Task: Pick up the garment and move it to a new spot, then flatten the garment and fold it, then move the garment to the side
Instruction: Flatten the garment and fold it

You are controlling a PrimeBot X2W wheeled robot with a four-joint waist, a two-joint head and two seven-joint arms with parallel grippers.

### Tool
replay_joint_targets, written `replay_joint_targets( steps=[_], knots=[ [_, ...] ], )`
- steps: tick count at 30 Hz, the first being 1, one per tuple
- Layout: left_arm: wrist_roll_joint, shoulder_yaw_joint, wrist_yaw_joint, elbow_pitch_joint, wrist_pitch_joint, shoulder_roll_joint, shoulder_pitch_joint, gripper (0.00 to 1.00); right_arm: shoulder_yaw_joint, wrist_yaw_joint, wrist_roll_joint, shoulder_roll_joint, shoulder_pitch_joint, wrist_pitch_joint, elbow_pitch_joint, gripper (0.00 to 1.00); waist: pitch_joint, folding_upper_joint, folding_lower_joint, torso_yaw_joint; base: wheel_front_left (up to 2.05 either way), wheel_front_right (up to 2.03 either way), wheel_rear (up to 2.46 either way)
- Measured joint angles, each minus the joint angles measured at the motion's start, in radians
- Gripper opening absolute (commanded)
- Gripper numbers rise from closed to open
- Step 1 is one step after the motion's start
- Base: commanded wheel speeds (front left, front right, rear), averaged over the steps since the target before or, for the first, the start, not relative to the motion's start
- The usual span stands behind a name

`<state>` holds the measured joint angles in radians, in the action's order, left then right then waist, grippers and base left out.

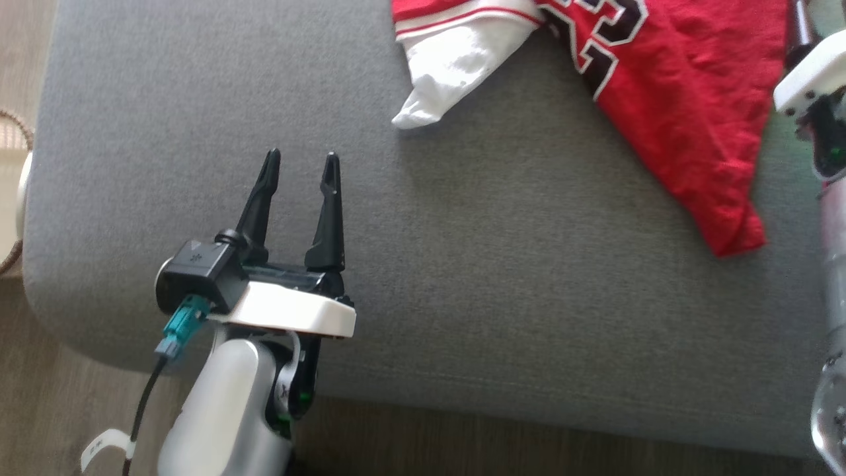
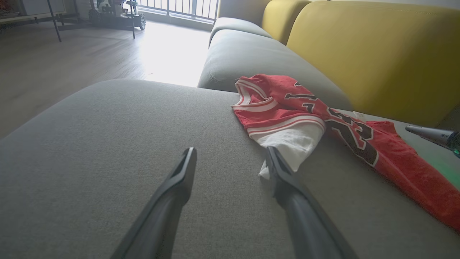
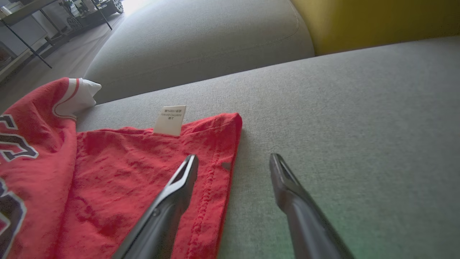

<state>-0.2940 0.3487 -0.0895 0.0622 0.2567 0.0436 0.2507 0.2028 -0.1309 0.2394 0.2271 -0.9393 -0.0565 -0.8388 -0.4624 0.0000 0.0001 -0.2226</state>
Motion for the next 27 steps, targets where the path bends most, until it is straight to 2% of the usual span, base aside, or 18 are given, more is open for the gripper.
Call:
replay_joint_targets(
  steps=[4,10,11,12,17,21,27],
  knots=[
    [-0.009,0.005,-0.008,-0.004,0.000,-0.002,0.013,1.00,0.003,0.000,0.008,0.015,-0.056,-0.021,-0.073,1.00,-0.031,0.0000,0.0000,-0.022,0.00,0.00,0.00],
    [-0.025,0.029,-0.016,-0.005,0.000,-0.002,0.028,1.00,-0.050,0.000,0.034,0.044,-0.160,-0.056,-0.157,1.00,-0.066,0.0000,0.0000,-0.053,0.00,0.00,0.00],
    [-0.029,0.030,-0.017,-0.005,0.000,-0.002,0.028,1.00,-0.061,0.000,0.037,0.050,-0.164,-0.058,-0.163,0.35,-0.068,0.0000,0.0000,-0.055,0.00,0.00,0.00],
    [-0.030,0.030,-0.017,-0.005,0.000,-0.002,0.029,1.00,-0.073,0.000,0.040,0.057,-0.167,-0.058,-0.167,0.00,-0.069,0.0000,0.0000,-0.057,0.00,0.00,0.00],
    [-0.034,0.034,-0.026,-0.007,0.000,-0.002,0.030,1.00,-0.124,0.000,0.058,0.079,-0.181,-0.032,-0.179,0.00,-0.075,0.0000,0.0000,-0.064,0.00,0.00,0.00],
    [-0.040,0.039,-0.026,-0.008,0.000,-0.002,0.043,1.00,-0.150,0.000,0.052,0.120,-0.212,0.010,-0.193,0.00,-0.083,0.0000,0.0000,-0.071,0.00,0.00,0.00],
    [-0.057,0.066,-0.026,-0.012,0.000,-0.005,0.051,1.00,-0.128,0.000,-0.005,0.217,-0.385,0.127,-0.203,0.00,-0.095,0.0000,0.0000,-0.094,0.00,0.00,0.00]
  ],
)
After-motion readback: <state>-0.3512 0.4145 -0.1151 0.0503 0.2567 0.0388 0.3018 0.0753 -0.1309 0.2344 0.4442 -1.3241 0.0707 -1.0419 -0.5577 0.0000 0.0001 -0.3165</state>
